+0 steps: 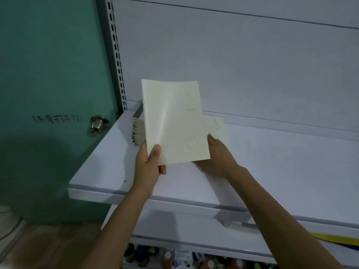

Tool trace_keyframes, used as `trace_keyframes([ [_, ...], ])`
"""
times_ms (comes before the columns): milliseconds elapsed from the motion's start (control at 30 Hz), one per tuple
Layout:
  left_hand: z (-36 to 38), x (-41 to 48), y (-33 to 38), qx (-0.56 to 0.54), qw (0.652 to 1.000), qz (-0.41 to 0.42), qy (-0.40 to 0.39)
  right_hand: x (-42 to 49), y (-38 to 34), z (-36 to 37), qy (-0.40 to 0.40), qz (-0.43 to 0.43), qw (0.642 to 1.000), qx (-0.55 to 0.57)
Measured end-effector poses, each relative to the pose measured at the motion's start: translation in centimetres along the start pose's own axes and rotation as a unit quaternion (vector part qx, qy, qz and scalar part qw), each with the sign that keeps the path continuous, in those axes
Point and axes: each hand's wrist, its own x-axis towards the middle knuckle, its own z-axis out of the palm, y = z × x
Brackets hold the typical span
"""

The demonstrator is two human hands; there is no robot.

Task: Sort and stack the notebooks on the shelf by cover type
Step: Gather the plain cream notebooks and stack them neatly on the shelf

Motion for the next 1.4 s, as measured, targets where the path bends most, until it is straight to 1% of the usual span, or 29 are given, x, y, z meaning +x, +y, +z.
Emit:
trace_keyframes([
  [33,0.0,0.0,-0.1,0.0,1.0,0.001,-0.004,-0.1,0.0,0.3,0.011,-0.002,1.0,-0.007],
  [100,0.0,0.1,-0.1,0.002,1.0,-0.001,-0.004,-0.5,0.6,0.4,0.053,-0.002,0.998,0.029],
  [133,0.0,0.1,-0.2,0.002,1.0,-0.003,-0.002,-0.7,1.0,0.3,0.061,-0.009,0.997,0.052],
  [200,-0.3,0.2,-0.4,-0.003,1.0,-0.011,-0.002,-1.1,1.6,-0.1,0.042,-0.018,0.993,0.107],
  [233,-0.4,0.3,-0.4,-0.007,1.0,-0.011,-0.004,-1.2,1.8,-0.3,0.035,-0.01,0.989,0.144],
  [267,-0.5,0.4,-0.5,-0.01,1.0,-0.009,-0.008,-1.3,1.9,-0.4,0.047,0.007,0.98,0.194],
  [300,-0.5,0.5,-0.6,-0.01,1.0,-0.007,-0.011,-1.5,1.9,-0.4,0.083,0.036,0.96,0.264],
  [333,-0.5,0.5,-0.6,-0.007,1.0,-0.005,-0.014,-1.7,1.7,-0.6,0.13,0.075,0.924,0.353],
  [400,-0.3,0.4,-0.6,0.009,1.0,0.002,-0.016,-2.1,1.4,-1.5,0.213,0.138,0.809,0.53],
  [433,-0.2,0.4,-0.6,0.021,1.0,0.004,-0.017,-2.2,1.3,-1.9,0.248,0.155,0.758,0.583],
  [467,-0.1,0.3,-0.5,0.034,0.999,0.006,-0.02,-2.4,1.0,-2.3,0.282,0.165,0.726,0.605],
  [500,0.0,0.3,-0.5,0.048,0.999,0.008,-0.024,-2.5,0.6,-2.5,0.318,0.169,0.712,0.602],
  [533,0.1,0.2,-0.4,0.062,0.998,0.01,-0.029,-2.7,-0.1,-2.7,0.357,0.168,0.712,0.581],
  [567,0.2,0.1,-0.4,0.074,0.997,0.01,-0.033,-2.9,-0.9,-2.7,0.395,0.159,0.72,0.547],
  [600,0.2,0.1,-0.3,0.083,0.996,0.009,-0.036,-3.0,-1.8,-2.7,0.425,0.14,0.741,0.5],
  [633,0.2,0.0,-0.3,0.09,0.995,0.006,-0.039,-3.1,-2.7,-2.5,0.444,0.106,0.772,0.442],
  [667,0.3,-0.1,-0.2,0.097,0.994,0.002,-0.042,-3.3,-3.5,-2.2,0.447,0.059,0.807,0.38],
  [733,0.5,-0.3,-0.2,0.11,0.993,-0.003,-0.051,-3.4,-4.9,-1.0,0.415,-0.04,0.872,0.256],
  [767,0.5,-0.3,-0.2,0.116,0.992,-0.006,-0.054,-3.5,-5.3,-0.3,0.389,-0.071,0.895,0.204],
  [867,0.6,-0.5,-0.3,0.113,0.992,-0.023,-0.058,-4.0,-6.5,1.7,0.307,-0.107,0.938,0.119],
  [933,0.6,-0.5,-0.3,0.106,0.992,-0.025,-0.062,-4.2,-6.7,2.2,0.275,-0.116,0.951,0.076],
  [1000,0.6,-0.6,-0.2,0.098,0.992,-0.023,-0.069,-4.1,-6.8,2.0,0.265,-0.111,0.956,0.066],
  [1133,0.5,-0.5,0.0,0.077,0.993,-0.028,-0.081,-4.3,-6.8,2.2,0.26,-0.11,0.955,0.094],
  [1267,0.3,-0.4,0.1,0.063,0.993,-0.057,-0.08,-4.4,-6.6,2.6,0.263,-0.096,0.952,0.126],
  [1400,0.2,-0.3,-0.4,0.076,0.99,-0.037,-0.116,-4.4,-6.4,2.5,0.265,-0.093,0.945,0.169],
])
